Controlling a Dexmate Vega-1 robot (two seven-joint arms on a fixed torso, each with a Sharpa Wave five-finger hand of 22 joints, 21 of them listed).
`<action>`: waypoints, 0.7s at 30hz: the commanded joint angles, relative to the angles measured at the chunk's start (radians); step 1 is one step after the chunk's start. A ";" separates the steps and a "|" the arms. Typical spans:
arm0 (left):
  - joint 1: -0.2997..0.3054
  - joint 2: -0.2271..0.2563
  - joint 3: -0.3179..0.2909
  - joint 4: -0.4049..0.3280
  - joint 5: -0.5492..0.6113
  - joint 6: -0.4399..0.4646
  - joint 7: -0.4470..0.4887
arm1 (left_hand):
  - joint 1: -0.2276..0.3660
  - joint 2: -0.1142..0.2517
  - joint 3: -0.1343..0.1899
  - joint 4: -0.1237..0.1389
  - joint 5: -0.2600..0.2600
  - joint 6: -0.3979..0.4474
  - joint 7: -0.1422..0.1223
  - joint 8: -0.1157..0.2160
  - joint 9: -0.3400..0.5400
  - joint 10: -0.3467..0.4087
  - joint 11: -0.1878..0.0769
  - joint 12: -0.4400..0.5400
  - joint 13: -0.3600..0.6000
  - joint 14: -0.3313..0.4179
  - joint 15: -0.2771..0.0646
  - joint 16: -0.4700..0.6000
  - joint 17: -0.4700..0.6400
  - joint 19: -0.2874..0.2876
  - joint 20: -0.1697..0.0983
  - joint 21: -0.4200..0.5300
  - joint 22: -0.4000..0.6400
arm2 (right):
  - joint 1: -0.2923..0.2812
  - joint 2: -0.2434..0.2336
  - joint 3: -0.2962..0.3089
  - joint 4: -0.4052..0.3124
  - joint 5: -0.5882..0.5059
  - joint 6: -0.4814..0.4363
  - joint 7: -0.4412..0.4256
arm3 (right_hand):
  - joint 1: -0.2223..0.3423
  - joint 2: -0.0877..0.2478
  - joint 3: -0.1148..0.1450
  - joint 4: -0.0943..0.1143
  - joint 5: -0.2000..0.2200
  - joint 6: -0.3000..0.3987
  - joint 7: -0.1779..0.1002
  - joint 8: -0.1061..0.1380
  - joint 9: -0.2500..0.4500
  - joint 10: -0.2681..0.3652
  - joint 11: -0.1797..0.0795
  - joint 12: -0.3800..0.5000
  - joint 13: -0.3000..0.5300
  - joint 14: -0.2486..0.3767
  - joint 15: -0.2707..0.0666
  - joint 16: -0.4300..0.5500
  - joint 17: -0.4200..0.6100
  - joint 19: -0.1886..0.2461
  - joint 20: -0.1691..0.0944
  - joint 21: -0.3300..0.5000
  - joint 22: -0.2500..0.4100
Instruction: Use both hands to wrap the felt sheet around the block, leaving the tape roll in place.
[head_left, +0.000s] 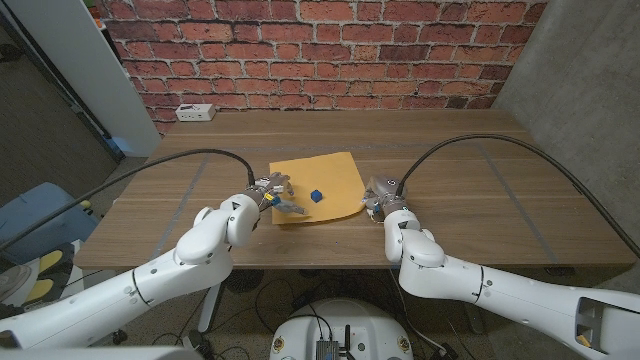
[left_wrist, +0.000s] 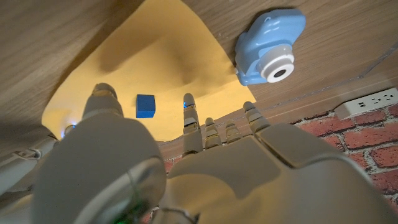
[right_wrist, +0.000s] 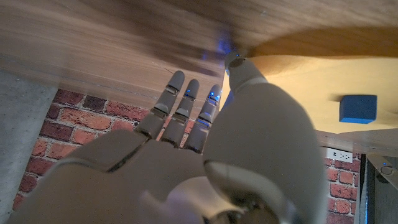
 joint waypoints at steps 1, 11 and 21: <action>0.040 0.067 -0.003 -0.124 0.019 0.007 -0.011 | 0.022 0.000 -0.004 -0.008 0.013 -0.059 0.002 -0.008 0.005 -0.018 0.029 -0.002 0.006 -0.005 0.020 0.002 0.003 -0.011 0.010 -0.006 0.002 | -0.009 0.046 0.028 0.026 -0.042 -0.009 -0.012 | 0.016 -0.008 0.015 -0.003 0.005 0.079 0.072 -0.005 0.003 0.013 0.003 0.004 0.002 0.014 -0.167 -0.006 -0.004 0.000 0.008 -0.002 0.001; 0.042 0.084 0.031 -0.165 0.097 0.015 -0.099 | 0.034 0.006 -0.017 -0.010 0.025 -0.133 0.005 -0.001 0.009 -0.072 0.044 -0.006 0.006 -0.043 0.037 -0.003 0.004 -0.034 0.019 -0.011 0.004 | -0.020 0.084 0.049 0.046 -0.047 -0.004 -0.048 | 0.028 -0.021 0.038 -0.007 -0.001 0.108 0.105 -0.015 0.002 0.047 0.005 0.019 0.008 0.033 -0.167 -0.017 -0.014 -0.007 0.009 -0.008 0.001; 0.044 0.010 0.098 -0.122 0.402 0.095 -0.269 | 0.163 0.121 0.054 -0.047 -0.008 -0.065 -0.016 0.043 0.014 -0.046 0.015 0.017 0.006 -0.053 0.021 0.005 0.004 -0.015 -0.007 0.001 0.005 | -0.037 0.087 0.061 0.043 -0.057 0.011 -0.072 | 0.033 -0.023 0.052 -0.006 -0.005 0.112 0.111 -0.022 0.002 0.047 0.003 0.020 0.011 0.042 -0.165 -0.021 -0.017 -0.009 0.008 -0.010 0.001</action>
